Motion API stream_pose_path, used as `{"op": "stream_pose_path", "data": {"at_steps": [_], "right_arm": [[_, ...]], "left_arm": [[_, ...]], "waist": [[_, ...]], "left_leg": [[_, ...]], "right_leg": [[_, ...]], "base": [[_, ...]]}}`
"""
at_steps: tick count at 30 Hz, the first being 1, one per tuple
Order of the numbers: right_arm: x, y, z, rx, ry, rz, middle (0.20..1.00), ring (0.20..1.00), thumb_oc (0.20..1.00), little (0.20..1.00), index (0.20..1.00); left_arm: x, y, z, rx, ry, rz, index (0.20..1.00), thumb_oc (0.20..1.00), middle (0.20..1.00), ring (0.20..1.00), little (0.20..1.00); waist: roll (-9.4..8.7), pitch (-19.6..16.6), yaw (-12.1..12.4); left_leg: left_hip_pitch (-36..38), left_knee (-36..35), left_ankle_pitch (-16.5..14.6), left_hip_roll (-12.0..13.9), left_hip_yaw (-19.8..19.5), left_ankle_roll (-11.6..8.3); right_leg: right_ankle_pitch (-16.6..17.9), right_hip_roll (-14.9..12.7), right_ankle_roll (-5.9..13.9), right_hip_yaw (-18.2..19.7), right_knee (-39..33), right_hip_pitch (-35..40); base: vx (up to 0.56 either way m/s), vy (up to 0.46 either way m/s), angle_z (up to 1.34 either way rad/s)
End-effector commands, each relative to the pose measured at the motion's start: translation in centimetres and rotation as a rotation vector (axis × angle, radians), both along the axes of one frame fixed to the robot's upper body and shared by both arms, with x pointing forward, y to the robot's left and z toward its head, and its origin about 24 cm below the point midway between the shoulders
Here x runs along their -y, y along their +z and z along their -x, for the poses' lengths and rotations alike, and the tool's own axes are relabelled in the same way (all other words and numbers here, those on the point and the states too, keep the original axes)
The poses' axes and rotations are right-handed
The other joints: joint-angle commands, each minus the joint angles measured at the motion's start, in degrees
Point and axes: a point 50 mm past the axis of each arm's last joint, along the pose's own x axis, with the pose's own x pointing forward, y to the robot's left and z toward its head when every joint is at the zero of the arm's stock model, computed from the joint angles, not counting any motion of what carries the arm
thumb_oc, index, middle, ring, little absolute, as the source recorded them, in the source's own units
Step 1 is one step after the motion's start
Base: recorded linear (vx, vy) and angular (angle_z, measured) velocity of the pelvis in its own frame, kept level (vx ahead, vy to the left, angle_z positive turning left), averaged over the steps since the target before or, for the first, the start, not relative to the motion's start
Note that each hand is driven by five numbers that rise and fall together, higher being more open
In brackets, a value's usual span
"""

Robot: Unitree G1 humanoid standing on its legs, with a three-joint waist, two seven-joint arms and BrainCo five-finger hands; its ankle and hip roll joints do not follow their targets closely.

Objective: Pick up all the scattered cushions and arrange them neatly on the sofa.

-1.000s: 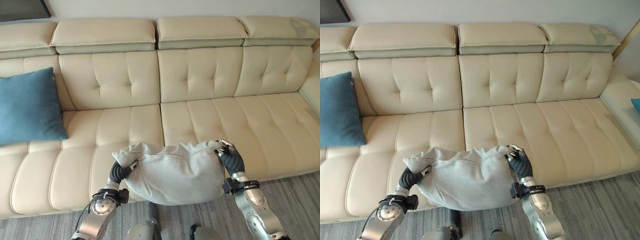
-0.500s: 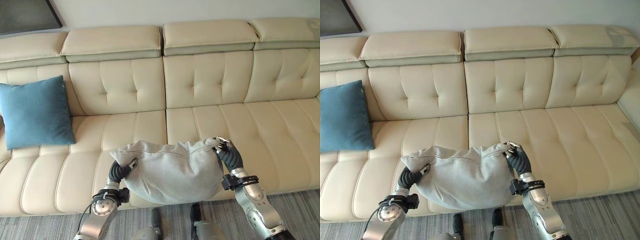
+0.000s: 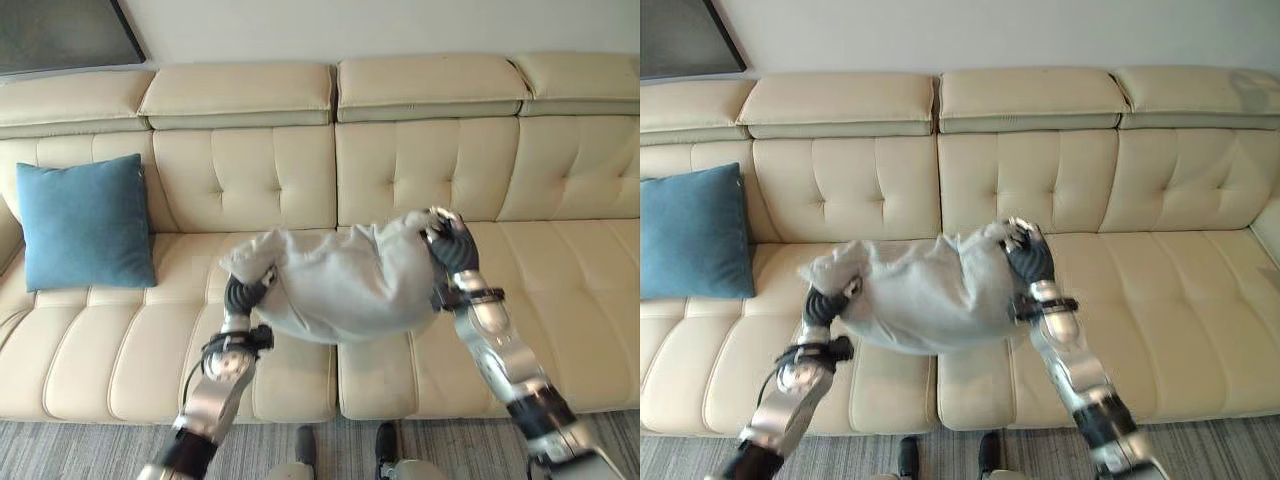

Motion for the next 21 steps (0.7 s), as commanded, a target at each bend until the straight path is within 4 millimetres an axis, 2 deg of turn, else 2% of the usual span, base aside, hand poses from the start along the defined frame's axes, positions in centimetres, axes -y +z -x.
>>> {"op": "stream_pose_path", "data": {"at_steps": [1,4,6,7,8,9,13,14,15,17,19,21], "right_arm": [[-5.1,4.9,-0.9,0.204,0.103,0.022,0.2,0.2,0.2,0.2,0.2],[-4.5,6.8,-3.1,0.22,0.025,0.094,0.2,0.2,0.2,0.2,0.2],[-4.3,7.0,-4.1,0.196,-0.007,0.108,0.2,0.2,0.2,0.2,0.2],[-4.1,7.5,-4.6,0.197,-0.027,0.119,0.2,0.2,0.2,0.2,0.2],[-4.0,7.6,-5.0,0.184,-0.039,0.13,0.241,0.241,0.241,0.241,0.241],[-3.5,8.8,-5.8,0.188,-0.083,0.141,1.0,1.0,1.0,1.0,1.0],[-2.7,11.2,-6.2,0.238,-0.133,0.14,1.0,1.0,1.0,1.0,1.0],[-1.7,13.3,-6.5,0.278,-0.178,0.133,1.0,1.0,1.0,1.0,1.0],[-1.0,14.1,-6.7,0.287,-0.198,0.128,1.0,1.0,1.0,1.0,1.0],[-0.7,14.5,-6.8,0.292,-0.208,0.12,1.0,1.0,1.0,1.0,1.0],[0.5,15.9,-7.1,0.288,-0.244,0.081,1.0,1.0,1.0,1.0,1.0],[1.5,16.5,-7.5,0.267,-0.272,0.048,1.0,1.0,1.0,1.0,1.0]], "left_arm": [[4.8,9.0,-3.3,0.393,-0.153,-0.063,0.2,0.2,0.2,0.2,0.2],[4.8,11.0,-4.9,0.434,-0.131,-0.104,0.2,0.2,0.2,0.2,0.2],[5.0,11.3,-5.7,0.421,-0.124,-0.12,0.2,0.2,0.2,0.2,0.2],[5.0,11.6,-6.2,0.414,-0.113,-0.131,0.238,0.238,0.238,0.238,0.238],[5.0,11.6,-6.7,0.397,-0.104,-0.136,0.533,0.533,0.533,0.533,0.533],[4.8,12.5,-7.8,0.386,-0.078,-0.17,1.0,1.0,1.0,1.0,1.0],[3.3,14.5,-8.4,0.426,-0.025,-0.194,1.0,1.0,1.0,1.0,1.0],[1.6,16.7,-8.8,0.462,0.034,-0.22,1.0,1.0,1.0,1.0,1.0],[0.6,17.5,-9.0,0.471,0.059,-0.231,1.0,1.0,1.0,1.0,1.0],[0.1,18.0,-9.1,0.474,0.075,-0.236,1.0,1.0,1.0,1.0,1.0],[-2.2,19.3,-9.4,0.46,0.136,-0.256,1.0,1.0,1.0,1.0,1.0],[-3.9,19.9,-9.7,0.43,0.181,-0.255,1.0,1.0,1.0,1.0,1.0]], "waist": [[-2.33,1.33,1.28],[-1.49,2.79,1.66],[-1.14,3.35,1.83],[-0.92,3.8,1.91],[-0.69,4.38,2.02],[-0.27,5.31,2.02],[-0.33,5.93,2.01],[-0.61,6.0,2.05],[-0.74,6.03,2.11],[-0.82,5.99,2.16],[-1.21,6.07,2.2],[-1.39,6.15,2.28]], "left_leg": [[-1.31,-0.23,-3.68,-3.03,0.32,-1.48],[-4.69,-0.01,-2.65,-3.13,-0.07,-1.7],[-5.97,0.01,-2.17,-3.05,-0.26,-1.81],[-6.68,-0.03,-1.85,-2.98,-0.29,-1.92],[-7.32,-0.05,-1.56,-2.89,-0.31,-2.08],[-8.43,-0.41,-0.84,-2.95,-0.62,-2.38],[-8.95,-0.95,-0.53,-2.95,-0.61,-2.67],[-9.07,-1.16,-0.71,-2.98,-0.58,-2.86],[-9.23,-1.22,-0.71,-3.04,-0.59,-2.93],[-9.49,-1.34,-0.46,-2.97,-0.62,-2.93],[-9.52,-1.4,-0.79,-3.04,-0.66,-2.99],[-9.68,-1.4,-0.77,-3.06,-0.7,-3.02]], "right_leg": [[-8.23,-1.97,4.11,2.33,5.73,-1.54],[-7.76,-2.1,4.35,2.51,6.77,-4.94],[-7.6,-2.2,4.47,2.51,7.04,-6.28],[-7.54,-2.39,4.55,2.57,7.23,-6.97],[-7.49,-2.58,4.6,2.45,7.63,-7.79],[-7.39,-2.74,4.76,2.34,7.92,-8.94],[-7.12,-3.04,5.13,2.32,7.65,-9.45],[-7.13,-3.13,5.47,2.38,7.37,-9.34],[-6.97,-3.12,5.58,2.48,7.17,-9.4],[-6.55,-3.06,5.62,2.5,6.87,-9.59],[-6.46,-3.02,5.8,2.72,6.61,-9.56],[-6.22,-2.93,5.86,2.75,6.38,-9.66]], "base": [[-0.13,0.016,0.0],[-0.1,0.025,0.0],[-0.04,0.016,0.06],[-0.04,0.022,0.06],[-0.05,0.038,0.03],[-0.03,0.04,0.01],[0.01,0.023,0.04],[0.04,0.01,0.05],[0.04,0.009,0.05],[0.0,0.0,0.05],[0.03,0.001,0.06],[0.02,0.002,0.05]]}}
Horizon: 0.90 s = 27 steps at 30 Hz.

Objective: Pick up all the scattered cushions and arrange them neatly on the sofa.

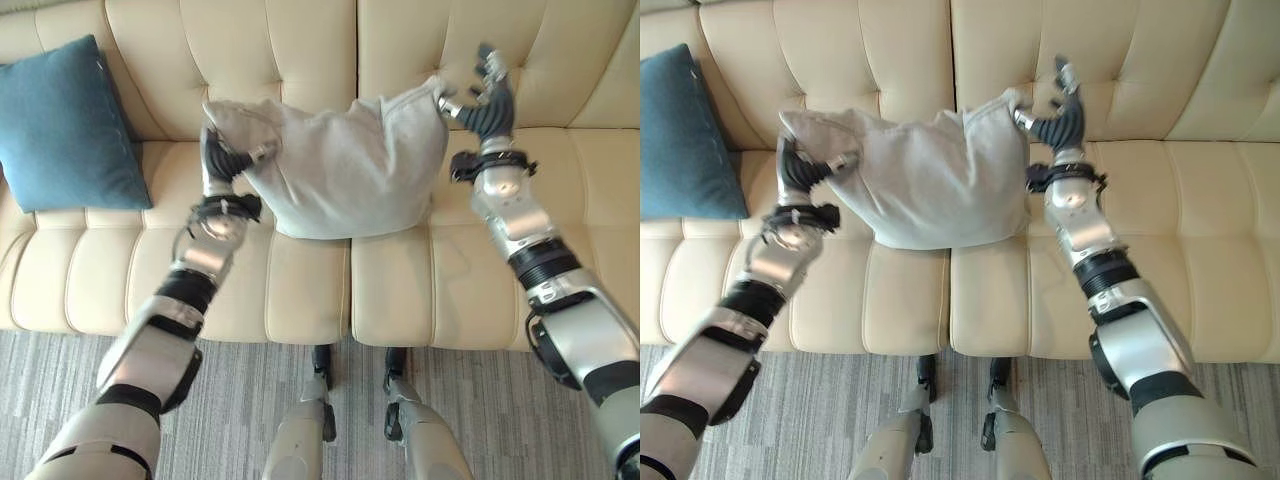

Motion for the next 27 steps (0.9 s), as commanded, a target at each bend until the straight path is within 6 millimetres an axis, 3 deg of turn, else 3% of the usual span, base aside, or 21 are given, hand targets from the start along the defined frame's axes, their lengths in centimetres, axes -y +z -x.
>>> {"op": "stream_pose_path", "data": {"at_steps": [1,2,6,7,9,11,13,14,15,16,17,18,23,24,25,26,27], "right_arm": [[-2.4,3.4,0.4,0.111,0.107,-0.058,1.0,1.0,1.0,1.0,1.0],[-1.7,3.6,0.1,0.099,0.092,-0.081,1.0,1.0,1.0,1.0,1.0],[0.1,3.7,0.2,0.092,0.05,-0.072,1.0,1.0,1.0,1.0,1.0],[1.5,3.1,0.6,0.085,0.022,-0.041,1.0,1.0,1.0,1.0,1.0],[2.2,2.7,0.8,0.082,0.01,-0.021,1.0,1.0,1.0,1.0,1.0],[4.0,0.0,2.7,0.084,0.009,0.062,1.0,1.0,1.0,1.0,1.0],[4.6,-1.3,3.5,0.081,0.01,0.08,1.0,1.0,1.0,1.0,1.0],[5.3,-2.9,4.4,0.063,0.015,0.087,1.0,1.0,1.0,1.0,1.0],[5.9,-6.8,6.3,-0.023,0.066,0.118,1.0,1.0,1.0,1.0,1.0],[6.2,-8.2,7.0,-0.058,0.074,0.126,1.0,1.0,1.0,1.0,1.0],[6.2,-8.2,7.0,-0.059,0.074,0.126,1.0,1.0,1.0,1.0,1.0],[6.8,-11.0,8.7,-0.142,0.091,0.175,1.0,1.0,1.0,1.0,1.0],[8.4,-19.7,13.9,-0.45,0.073,0.19,1.0,1.0,1.0,1.0,1.0],[9.2,-23.1,16.2,-0.595,0.051,0.21,1.0,1.0,1.0,1.0,1.0],[9.2,-23.1,16.2,-0.595,0.051,0.21,1.0,1.0,1.0,1.0,1.0],[9.7,-25.7,18.4,-0.718,0.032,0.231,1.0,1.0,1.0,1.0,1.0],[10.0,-26.9,19.3,-0.775,0.019,0.237,1.0,1.0,1.0,1.0,1.0]], "left_arm": [[-0.3,4.7,-0.2,0.134,-0.021,0.016,1.0,1.0,1.0,1.0,1.0],[-1.6,5.0,-0.3,0.108,0.015,0.007,1.0,1.0,1.0,1.0,1.0],[-3.5,5.0,0.1,0.076,0.044,-0.037,1.0,1.0,1.0,1.0,1.0],[-4.5,4.1,0.6,0.06,0.044,-0.062,1.0,1.0,1.0,1.0,1.0],[-5.0,3.3,1.0,0.047,0.047,-0.066,1.0,1.0,1.0,1.0,1.0],[-6.0,-0.7,2.9,-0.018,0.0,-0.087,1.0,1.0,1.0,1.0,1.0],[-6.1,-2.1,3.6,-0.043,-0.012,-0.093,1.0,1.0,1.0,1.0,1.0],[-6.2,-3.9,4.6,-0.076,-0.034,-0.085,1.0,1.0,1.0,1.0,1.0],[-6.5,-8.0,6.7,-0.18,-0.077,-0.053,1.0,1.0,1.0,1.0,1.0],[-6.6,-9.3,7.8,-0.209,-0.09,-0.036,1.0,1.0,1.0,1.0,1.0],[-6.6,-9.3,7.8,-0.209,-0.089,-0.036,1.0,1.0,1.0,1.0,1.0],[-6.6,-12.4,9.9,-0.29,-0.115,0.019,1.0,1.0,1.0,1.0,1.0],[-7.6,-19.9,16.6,-0.572,-0.086,0.097,1.0,1.0,1.0,1.0,1.0],[-7.7,-23.1,19.6,-0.721,-0.072,0.127,1.0,1.0,1.0,1.0,1.0],[-7.7,-23.1,19.6,-0.721,-0.072,0.127,1.0,1.0,1.0,1.0,1.0],[-7.6,-25.4,22.0,-0.857,-0.069,0.104,1.0,1.0,1.0,1.0,1.0],[-7.6,-26.4,23.1,-0.912,-0.065,0.098,1.0,1.0,1.0,1.0,1.0]], "waist": [[-3.99,-2.22,0.42],[-4.17,-2.07,0.48],[-4.2,-2.02,0.6],[-4.33,-2.11,0.57],[-4.41,-2.22,0.54],[-4.54,-2.56,0.22],[-4.5,-2.96,0.1],[-4.52,-3.36,0.0],[-4.62,-3.56,-0.42],[-4.65,-3.9,-0.47],[-4.66,-3.97,-0.47],[-4.72,-3.98,-0.79],[-4.92,-5.35,-1.6],[-4.87,-6.27,-2.04],[-4.87,-6.27,-2.04],[-4.85,-7.29,-2.48],[-4.87,-7.75,-2.74]], "left_leg": [[1.55,-0.24,-3.64,-3.27,0.72,-2.88],[1.44,-0.21,-3.85,-3.31,0.61,-2.91],[0.92,-0.41,-3.48,-3.36,0.53,-2.82],[0.94,-0.38,-3.57,-3.41,0.57,-2.74],[1.05,-0.39,-3.68,-3.44,0.63,-2.72],[2.33,-0.3,-4.58,-3.58,0.92,-2.35],[2.52,-0.38,-4.58,-3.59,1.02,-2.22],[3.01,-0.44,-4.94,-3.66,1.16,-2.05],[4.43,-0.49,-5.72,-3.78,1.63,-1.75],[4.54,-0.49,-5.77,-3.83,1.84,-1.61],[4.51,-0.49,-5.78,-3.82,1.85,-1.61],[5.46,-0.49,-6.24,-3.94,2.1,-1.37],[8.85,-0.49,-7.48,-4.2,2.68,-0.48],[10.5,-0.49,-7.81,-4.27,2.92,-0.28],[10.5,-0.49,-7.81,-4.27,2.92,-0.28],[11.74,-0.49,-7.98,-4.31,3.13,-0.21],[12.42,-0.49,-8.03,-4.43,3.23,-0.23]], "right_leg": [[-7.92,-2.96,7.68,4.33,5.34,1.67],[-7.91,-2.94,7.81,4.41,5.1,1.71],[-7.17,-2.8,7.89,4.43,4.36,1.55],[-7.03,-2.74,8.03,4.64,4.08,1.71],[-7.1,-2.72,8.03,4.78,3.97,1.88],[-7.63,-2.88,8.07,4.9,3.92,3.15],[-7.46,-2.94,8.03,4.9,3.8,3.29],[-7.53,-2.99,8.07,4.9,3.79,3.64],[-7.91,-3.15,8.15,5.01,3.92,4.66],[-7.66,-3.15,8.15,5.11,3.76,4.7],[-7.65,-3.15,8.15,5.12,3.75,4.67],[-7.82,-3.21,8.16,5.12,3.63,5.48],[-7.53,-3.13,8.61,5.57,2.42,8.85],[-7.31,-3.16,8.91,5.68,2.16,10.3],[-7.31,-3.16,8.91,5.68,2.16,10.3],[-7.24,-3.3,9.15,5.6,1.99,11.58],[-7.24,-3.35,9.25,5.52,1.89,12.28]], "base": [[0.0,0.0,0.0],[0.0,0.0,0.0],[0.0,0.01,0.0],[0.01,0.043,0.02],[0.03,0.041,0.01],[0.06,0.058,-0.01],[0.03,0.034,-0.03],[0.06,0.064,-0.05],[0.07,0.078,-0.07],[0.04,0.057,-0.04],[0.01,0.031,-0.07],[0.03,0.026,-0.17],[0.05,0.028,-0.14],[0.03,0.025,-0.18],[0.04,0.04,-0.2],[0.02,0.039,-0.14],[0.02,0.055,-0.15]]}}
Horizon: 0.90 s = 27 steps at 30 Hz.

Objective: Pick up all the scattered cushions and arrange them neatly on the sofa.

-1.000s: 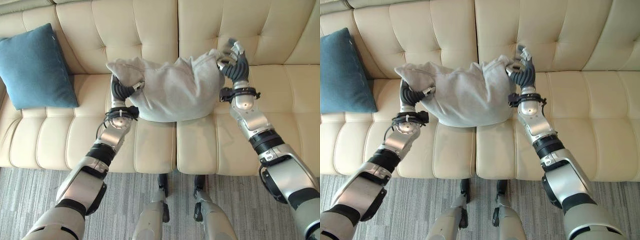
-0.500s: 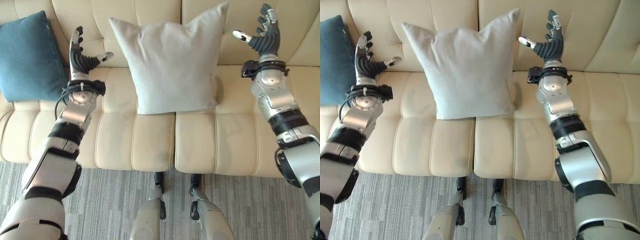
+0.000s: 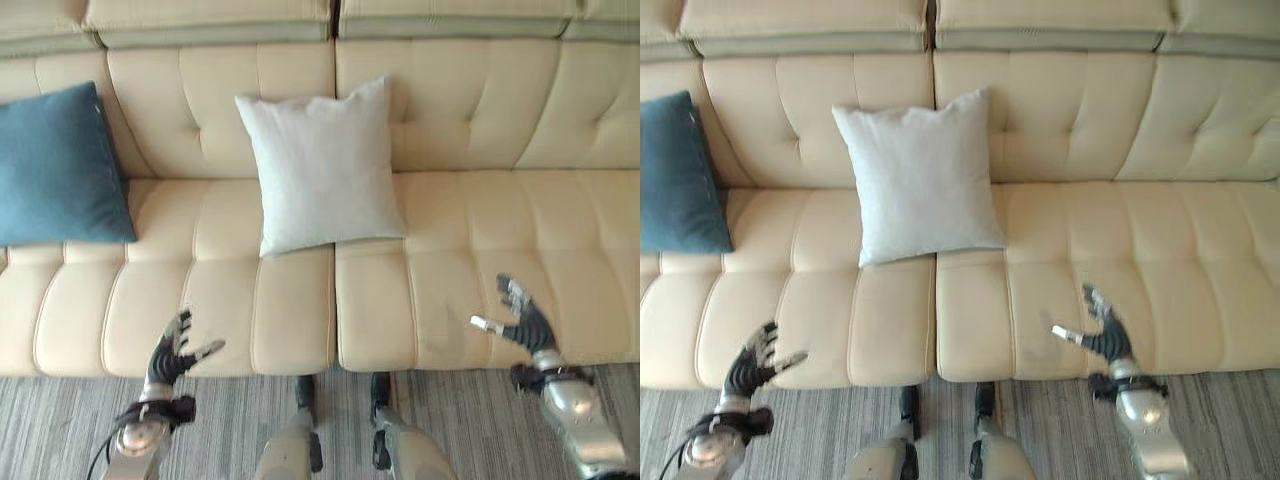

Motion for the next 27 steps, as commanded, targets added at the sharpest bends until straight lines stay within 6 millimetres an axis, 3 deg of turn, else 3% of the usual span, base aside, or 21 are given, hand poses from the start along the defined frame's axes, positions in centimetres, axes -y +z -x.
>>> {"op": "stream_pose_path", "data": {"at_steps": [1,6,10,12,14,17,18,20,22,25,26,27], "right_arm": [[0.7,0.0,-0.4,-0.005,0.042,0.105,1.0,1.0,1.0,1.0,1.0],[0.8,-3.3,1.8,-0.157,-0.008,0.094,1.0,1.0,1.0,1.0,1.0],[-1.3,-4.8,0.7,-0.209,0.037,0.068,1.0,1.0,1.0,1.0,1.0],[-2.3,-5.0,0.3,-0.208,0.058,0.031,1.0,1.0,1.0,1.0,1.0],[-2.7,-5.4,0.6,-0.231,0.076,0.024,1.0,1.0,1.0,1.0,1.0],[-3.0,-5.8,0.8,-0.254,0.088,0.032,1.0,1.0,1.0,1.0,1.0],[-3.0,-5.5,0.4,-0.237,0.087,0.034,1.0,1.0,1.0,1.0,1.0],[-2.5,-5.1,0.5,-0.219,0.072,0.037,1.0,1.0,1.0,1.0,1.0],[-1.8,-5.0,0.4,-0.222,0.055,0.051,1.0,1.0,1.0,1.0,1.0],[-1.1,-4.7,0.4,-0.217,0.038,0.064,1.0,1.0,1.0,1.0,1.0],[-1.1,-4.7,0.4,-0.216,0.038,0.064,1.0,1.0,1.0,1.0,1.0],[-0.9,-4.8,0.6,-0.224,0.035,0.067,1.0,1.0,1.0,1.0,1.0]], "left_arm": [[0.3,-1.1,-0.2,-0.085,-0.112,-0.079,1.0,1.0,1.0,1.0,1.0],[1.6,-3.6,1.3,-0.209,-0.139,-0.065,1.0,1.0,1.0,1.0,1.0],[2.4,-3.4,-1.0,-0.177,-0.163,-0.105,1.0,1.0,1.0,1.0,1.0],[2.3,-2.5,-2.3,-0.137,-0.175,-0.124,1.0,1.0,1.0,1.0,1.0],[2.1,-2.2,-2.5,-0.121,-0.171,-0.127,1.0,1.0,1.0,1.0,1.0],[2.1,-2.3,-2.4,-0.125,-0.16,-0.12,1.0,1.0,1.0,1.0,1.0],[2.3,-2.4,-2.5,-0.125,-0.155,-0.118,1.0,1.0,1.0,1.0,1.0],[2.5,-2.5,-2.4,-0.126,-0.159,-0.114,1.0,1.0,1.0,1.0,1.0],[2.9,-2.5,-2.7,-0.111,-0.147,-0.085,1.0,1.0,1.0,1.0,1.0],[3.4,-2.6,-2.6,-0.109,-0.155,-0.059,1.0,1.0,1.0,1.0,1.0],[3.4,-2.6,-2.7,-0.108,-0.155,-0.059,1.0,1.0,1.0,1.0,1.0],[3.5,-2.8,-2.4,-0.118,-0.164,-0.058,1.0,1.0,1.0,1.0,1.0]], "waist": [[-0.41,-3.43,-0.72],[-0.63,-4.44,-1.71],[-0.65,-2.13,-2.5],[-0.34,-1.06,-2.23],[-0.24,-1.82,-1.42],[-1.65,-2.58,0.51],[-2.3,-2.68,1.32],[-2.21,-2.19,1.8],[-1.84,-0.43,1.87],[-2.45,0.37,0.83],[-2.36,0.26,0.83],[-2.94,-0.04,0.31]], "left_leg": [[3.73,-0.04,-4.06,-3.05,0.04,-0.55],[6.21,-0.04,-4.71,-3.42,0.33,-0.14],[7.18,-0.04,-4.64,-2.12,1.95,0.62],[6.34,-0.04,-3.02,-0.91,1.73,0.94],[5.07,-0.04,-2.05,-0.51,1.68,0.84],[1.41,0.14,0.58,-0.76,1.09,-0.27],[-1.94,0.79,2.47,-0.15,1.12,-1.75],[-4.55,1.39,3.99,0.54,0.49,-2.85],[-7.23,3.7,5.35,1.22,-1.05,-4.42],[-7.35,8.59,0.91,-0.35,-3.09,-2.9],[-7.55,8.61,0.98,-0.27,-3.13,-2.9],[-6.86,10.98,-1.73,-0.86,-3.37,-2.22]], "right_leg": [[-6.31,-2.18,6.37,0.05,4.16,4.48],[-6.58,-2.36,6.53,0.33,5.17,6.16],[-6.79,-2.63,7.94,0.71,16.31,1.67],[-10.21,-1.69,7.25,0.99,25.57,1.07],[-10.34,-0.82,6.6,1.22,28.4,2.01],[-13.66,0.27,4.99,0.85,22.07,7.36],[-15.75,1.39,3.49,1.65,14.28,9.4],[-15.66,2.66,2.54,1.66,8.07,10.79],[-14.76,3.22,2.0,1.21,7.25,9.92],[-13.07,1.97,2.22,0.06,7.11,8.22],[-12.92,2.06,2.19,0.04,7.04,8.06],[-12.11,1.25,2.27,0.08,6.74,7.5]], "base": [[0.01,0.052,-0.15],[-0.01,0.048,-0.03],[-0.22,0.043,-0.33],[-0.28,-0.065,-0.29],[-0.19,-0.096,0.01],[-0.21,-0.184,-0.02],[-0.3,-0.218,-0.01],[-0.31,-0.199,0.3],[-0.32,-0.112,0.15],[-0.24,-0.02,0.18],[-0.14,0.019,0.4],[-0.1,0.028,0.48]]}}
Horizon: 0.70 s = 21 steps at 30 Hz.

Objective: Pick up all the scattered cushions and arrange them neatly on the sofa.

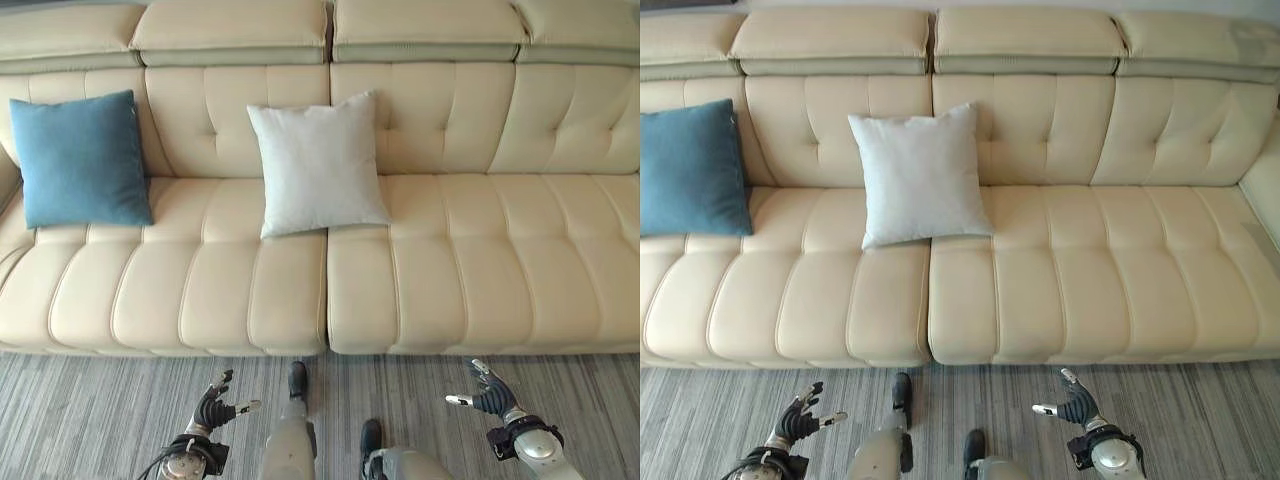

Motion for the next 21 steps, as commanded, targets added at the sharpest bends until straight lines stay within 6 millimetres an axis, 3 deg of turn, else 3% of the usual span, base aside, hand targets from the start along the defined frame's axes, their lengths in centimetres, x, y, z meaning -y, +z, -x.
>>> {"op": "stream_pose_path", "data": {"at_steps": [1,3,5,10,21], "right_arm": [[0.7,1.7,-1.2,0.101,-0.028,-0.014,1.0,1.0,1.0,1.0,1.0],[0.6,1.6,-1.1,0.096,-0.029,-0.019,1.0,1.0,1.0,1.0,1.0],[0.5,1.3,-1.1,0.087,-0.034,-0.024,1.0,1.0,1.0,1.0,1.0],[0.3,1.0,-0.6,0.075,-0.044,-0.046,1.0,1.0,1.0,1.0,1.0],[-0.9,0.5,-1.0,0.088,-0.138,-0.162,1.0,1.0,1.0,1.0,1.0]], "left_arm": [[-0.3,1.9,-2.7,0.122,-0.03,-0.014,1.0,1.0,1.0,1.0,1.0],[0.0,1.7,-2.6,0.123,-0.013,0.007,1.0,1.0,1.0,1.0,1.0],[0.3,1.6,-2.5,0.119,-0.012,0.017,1.0,1.0,1.0,1.0,1.0],[0.1,1.6,-2.3,0.111,-0.032,0.0,1.0,1.0,1.0,1.0,1.0],[0.6,1.7,-2.7,0.11,-0.057,0.007,1.0,1.0,1.0,1.0,1.0]], "waist": [[-1.78,-1.36,-1.71],[-2.08,-1.64,-2.14],[-1.84,-2.54,-2.4],[-1.98,-4.04,-3.05],[-1.49,-5.49,-4.61]], "left_leg": [[4.33,2.88,-3.06,-3.2,0.68,3.44],[6.34,3.69,-5.43,-4.06,-1.32,3.42],[8.15,1.42,-5.85,-4.49,-2.38,3.91],[11.07,-1.91,-5.66,-4.41,-1.31,4.42],[17.3,-5.76,-7.37,-4.91,4.68,6.44]], "right_leg": [[-1.66,-2.71,10.54,2.6,-4.88,4.57],[-0.41,-2.91,10.83,3.6,-6.31,4.23],[0.33,-2.63,11.26,4.1,-7.42,4.14],[0.81,-2.74,11.6,4.68,-7.55,4.61],[1.86,-2.78,13.31,10.41,-3.95,3.53]], "base": [[-0.13,0.047,0.23],[-0.05,0.07,-0.06],[0.05,0.086,-0.28],[0.06,0.072,-0.19],[0.04,0.07,-0.4]]}}
